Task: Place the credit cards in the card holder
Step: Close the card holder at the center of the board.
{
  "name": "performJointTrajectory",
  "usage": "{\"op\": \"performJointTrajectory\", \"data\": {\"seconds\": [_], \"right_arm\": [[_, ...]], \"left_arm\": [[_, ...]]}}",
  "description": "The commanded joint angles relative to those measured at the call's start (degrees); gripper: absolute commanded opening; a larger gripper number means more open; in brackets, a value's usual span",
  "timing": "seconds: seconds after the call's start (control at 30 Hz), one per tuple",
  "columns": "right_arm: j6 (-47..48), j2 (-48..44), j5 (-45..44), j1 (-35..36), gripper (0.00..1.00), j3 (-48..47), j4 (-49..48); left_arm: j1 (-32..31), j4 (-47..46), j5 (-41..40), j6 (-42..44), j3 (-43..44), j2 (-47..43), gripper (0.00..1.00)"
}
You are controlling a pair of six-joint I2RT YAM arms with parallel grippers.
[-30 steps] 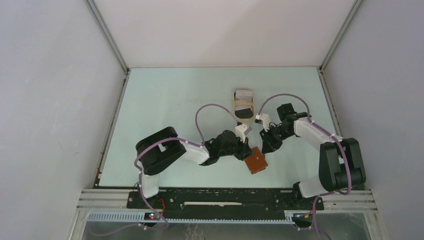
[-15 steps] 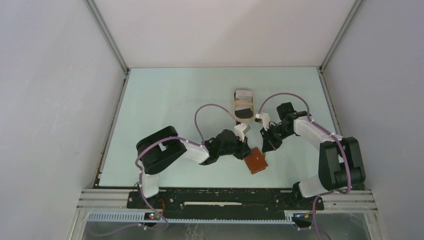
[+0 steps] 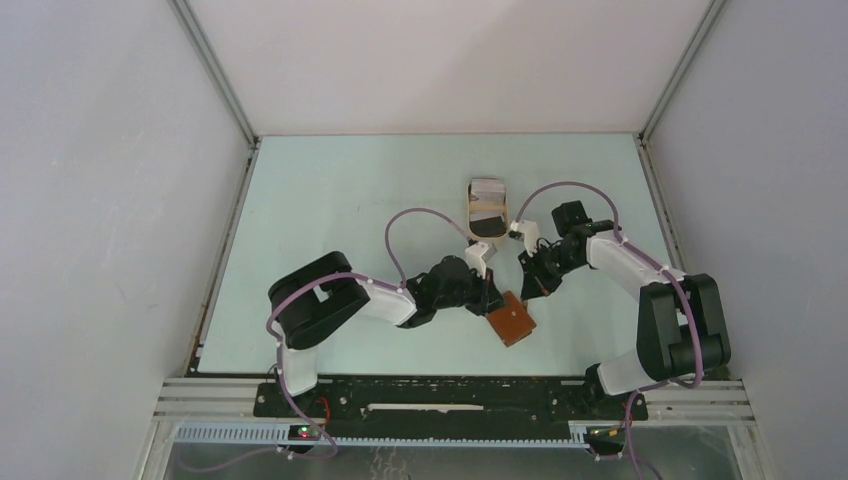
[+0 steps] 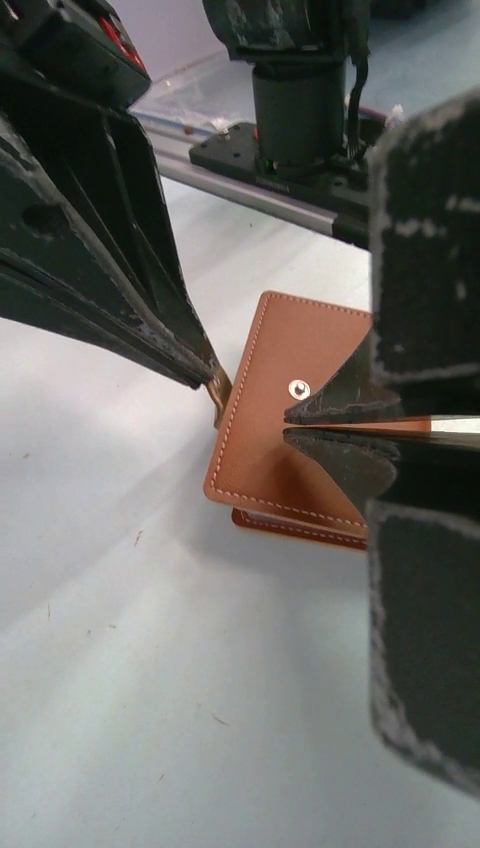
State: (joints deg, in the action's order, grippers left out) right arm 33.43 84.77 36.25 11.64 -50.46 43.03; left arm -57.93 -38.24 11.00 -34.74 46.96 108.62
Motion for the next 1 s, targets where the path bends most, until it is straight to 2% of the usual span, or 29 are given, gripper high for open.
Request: {"op": "performJointTrajectory", "data": {"seconds": [0.0, 0.37, 0.97], "right_arm": [[-2.09, -1.22, 0.05, 1.37, 0.00, -2.80, -2.47], [-2.68, -2.03, 2.17, 2.32, 0.00, -2.75, -2.96], [-2.38, 2.48, 4.53, 4.76, 0.00, -2.78, 0.59]], "left_arm": [[0.36, -1.39, 1.70, -4.76, 1.98, -3.28, 0.07], [1.00, -0.35, -2.31, -12.44, 3.72, 1.13, 0.04], [0.89, 1.48, -4.48, -15.62, 2.10, 2.84, 0.01]]}}
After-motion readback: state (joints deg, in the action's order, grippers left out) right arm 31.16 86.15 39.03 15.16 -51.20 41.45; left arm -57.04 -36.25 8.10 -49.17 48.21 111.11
